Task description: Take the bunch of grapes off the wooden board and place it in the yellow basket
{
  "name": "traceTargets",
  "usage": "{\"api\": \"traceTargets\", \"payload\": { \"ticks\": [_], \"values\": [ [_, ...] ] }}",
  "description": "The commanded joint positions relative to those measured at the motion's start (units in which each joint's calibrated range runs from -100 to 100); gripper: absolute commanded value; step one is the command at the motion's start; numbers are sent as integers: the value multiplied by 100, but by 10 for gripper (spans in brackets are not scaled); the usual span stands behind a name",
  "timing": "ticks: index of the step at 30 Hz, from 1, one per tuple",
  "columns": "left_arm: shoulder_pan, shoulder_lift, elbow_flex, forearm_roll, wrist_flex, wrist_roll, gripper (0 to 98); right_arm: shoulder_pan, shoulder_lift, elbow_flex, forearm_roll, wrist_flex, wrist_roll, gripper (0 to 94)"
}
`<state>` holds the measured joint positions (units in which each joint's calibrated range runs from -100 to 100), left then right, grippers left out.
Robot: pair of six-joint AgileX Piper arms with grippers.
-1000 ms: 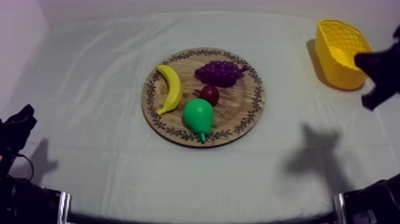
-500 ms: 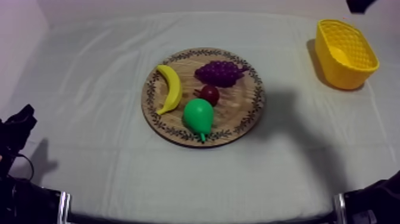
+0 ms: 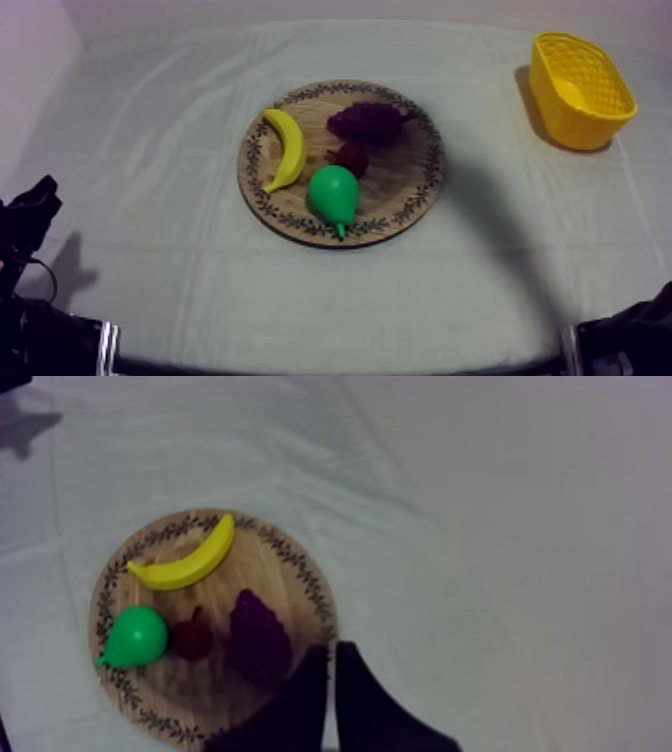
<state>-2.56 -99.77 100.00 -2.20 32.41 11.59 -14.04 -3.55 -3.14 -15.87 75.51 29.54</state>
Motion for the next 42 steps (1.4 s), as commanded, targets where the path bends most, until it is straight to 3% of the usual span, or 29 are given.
{"api": "traceTargets", "payload": {
  "ticks": [1, 6, 11, 15, 23, 42],
  "values": [
    [-1, 3, 0, -2, 1, 1, 1, -49, 275, 13, 31, -5, 15, 83],
    [-1, 3, 0, -2, 1, 1, 1, -83, 591, 21, -13, -17, 167, 232],
    [-1, 3, 0, -2, 1, 1, 1, -106, 766, -6, 19, -15, 173, 563],
    [-1, 3, 0, -2, 1, 1, 1, -185, 923, -125, 109, 76, 132, 699],
    [-1, 3, 0, -2, 1, 1, 1, -322, 1426, -216, 202, 129, 107, 766],
    [-1, 3, 0, -2, 1, 1, 1, -482, 3771, -351, 464, -565, 132, 785]
  ]
}}
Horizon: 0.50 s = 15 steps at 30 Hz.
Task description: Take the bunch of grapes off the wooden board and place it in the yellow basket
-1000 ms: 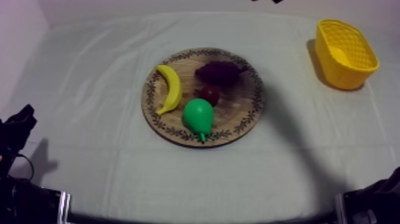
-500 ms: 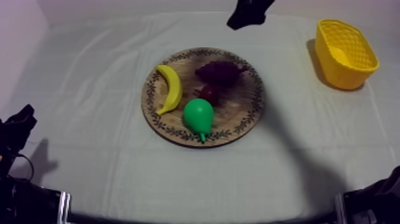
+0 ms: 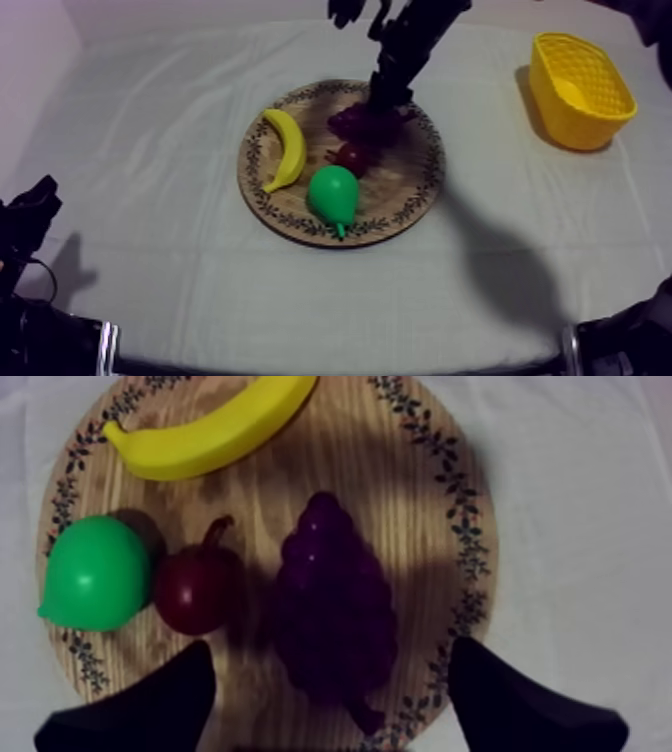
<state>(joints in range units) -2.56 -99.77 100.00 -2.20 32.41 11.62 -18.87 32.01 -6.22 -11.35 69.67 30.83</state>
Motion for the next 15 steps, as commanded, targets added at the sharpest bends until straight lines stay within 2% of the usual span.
{"api": "traceTargets", "payload": {
  "ticks": [1, 15],
  "values": [
    [-1, 3, 0, -2, 1, -2, 1, 1, 323, -92, 22, 10, 1, 785],
    [-1, 3, 0, -2, 1, -2, 1, -9, 1260, -525, 105, -99, -56, 758]
  ]
}}
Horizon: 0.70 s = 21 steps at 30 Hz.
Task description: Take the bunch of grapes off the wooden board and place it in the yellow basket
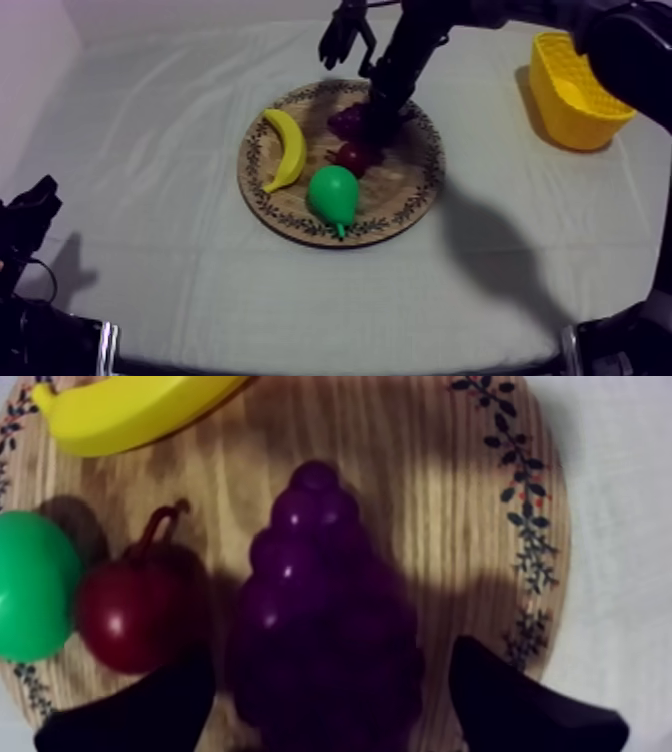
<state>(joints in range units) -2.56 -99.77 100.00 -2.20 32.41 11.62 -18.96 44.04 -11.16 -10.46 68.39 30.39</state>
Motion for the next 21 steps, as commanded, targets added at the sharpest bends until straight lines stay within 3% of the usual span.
{"api": "traceTargets", "payload": {
  "ticks": [1, 7, 13, 21],
  "values": [
    [-1, 3, 0, -2, 1, -2, 1, -1, 101, -72, 19, 38, -17, 753],
    [-1, 3, 0, -2, 1, -2, 1, -3, 256, -274, 1, 134, 17, 646],
    [-1, 3, 0, -2, 1, -2, 1, -3, 215, -277, -46, 256, 120, 398],
    [-1, 3, 0, -2, 1, -2, 1, 100, -955, 183, -103, 728, 168, 358]
  ]
}}
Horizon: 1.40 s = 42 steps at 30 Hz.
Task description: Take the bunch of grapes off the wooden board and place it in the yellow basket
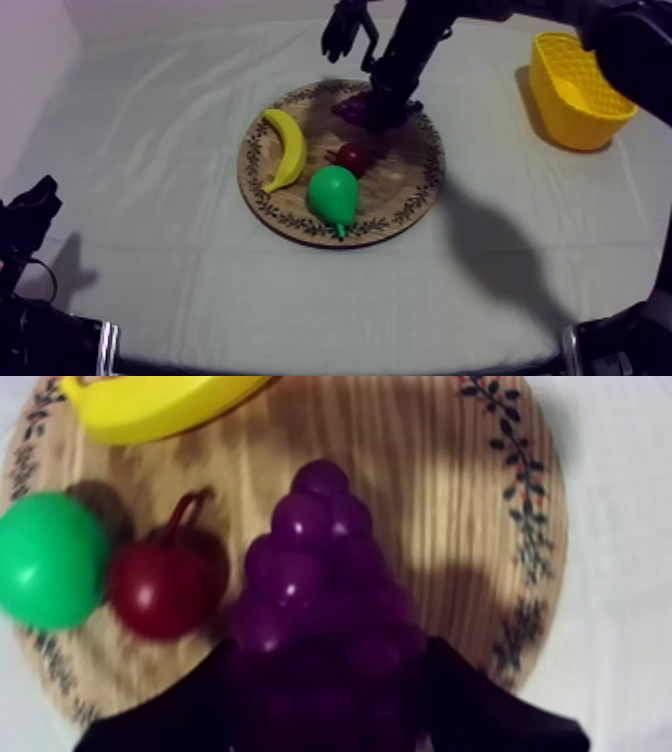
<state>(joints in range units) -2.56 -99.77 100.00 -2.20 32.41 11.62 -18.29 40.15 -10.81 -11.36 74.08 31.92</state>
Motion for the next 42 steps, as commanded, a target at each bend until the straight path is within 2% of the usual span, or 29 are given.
{"api": "traceTargets", "payload": {
  "ticks": [1, 8, 18, 25, 32, 37, 42],
  "values": [
    [-1, 3, 0, -2, 1, -2, 1, 59, -812, 202, -38, 265, 21, 358],
    [-1, 3, 0, -2, 1, -2, 1, 393, -2634, 344, -330, 820, -163, 363],
    [-1, 3, 0, -2, 1, -2, 1, 1128, -4118, 260, -492, 900, -619, 377],
    [-1, 3, 0, -2, 1, -2, 1, 1823, -4431, 303, -468, 339, -983, 384],
    [-1, 3, 0, -2, 1, -2, 1, 2328, -4477, 867, -230, -552, -1213, 391],
    [-1, 3, 0, -2, 1, -2, 1, 2612, -4465, 1630, -177, -1200, -1210, 395],
    [-1, 3, 0, -2, 1, -2, 1, 2809, -4165, 2077, -104, -1564, -1266, 391]
  ]
}}
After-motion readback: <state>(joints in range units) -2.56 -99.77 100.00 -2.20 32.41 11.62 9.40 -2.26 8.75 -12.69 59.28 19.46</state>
